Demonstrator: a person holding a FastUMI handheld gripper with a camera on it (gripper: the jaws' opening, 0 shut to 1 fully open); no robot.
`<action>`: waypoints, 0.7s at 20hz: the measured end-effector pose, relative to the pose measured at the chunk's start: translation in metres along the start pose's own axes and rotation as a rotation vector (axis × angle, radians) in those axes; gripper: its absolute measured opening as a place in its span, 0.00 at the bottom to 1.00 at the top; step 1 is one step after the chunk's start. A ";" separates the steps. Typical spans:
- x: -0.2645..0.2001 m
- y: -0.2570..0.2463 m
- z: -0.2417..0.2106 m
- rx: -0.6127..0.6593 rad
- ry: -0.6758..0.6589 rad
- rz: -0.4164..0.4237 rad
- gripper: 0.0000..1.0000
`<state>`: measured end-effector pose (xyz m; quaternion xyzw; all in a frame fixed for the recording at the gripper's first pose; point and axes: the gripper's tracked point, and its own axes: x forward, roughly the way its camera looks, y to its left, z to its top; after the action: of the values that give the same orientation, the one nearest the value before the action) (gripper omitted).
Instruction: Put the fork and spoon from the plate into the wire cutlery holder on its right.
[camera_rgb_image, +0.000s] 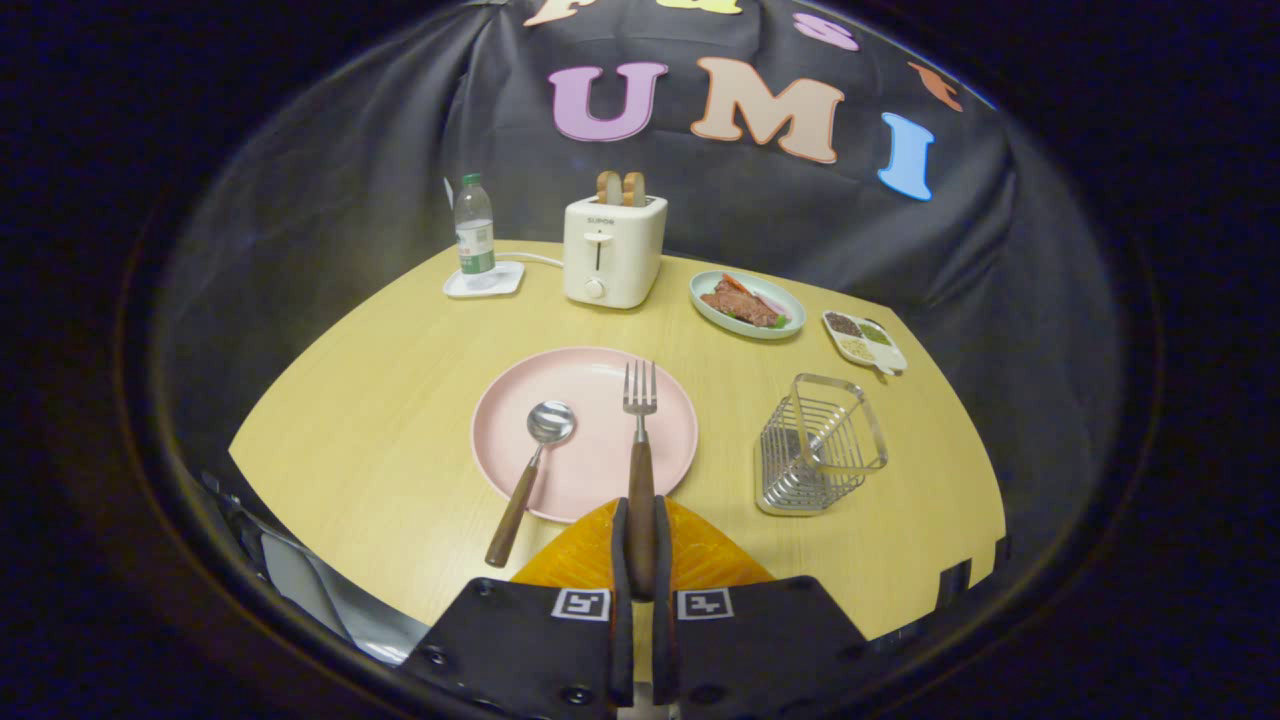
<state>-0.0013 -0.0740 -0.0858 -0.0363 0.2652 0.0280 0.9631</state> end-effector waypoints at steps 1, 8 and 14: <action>-0.004 -0.005 0.005 0.021 0.008 -0.019 0.10; -0.032 -0.037 0.030 0.195 0.105 -0.141 0.10; -0.045 -0.068 0.049 0.360 0.190 -0.235 0.10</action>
<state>-0.0102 -0.1392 -0.0167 0.1029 0.3493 -0.1356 0.9214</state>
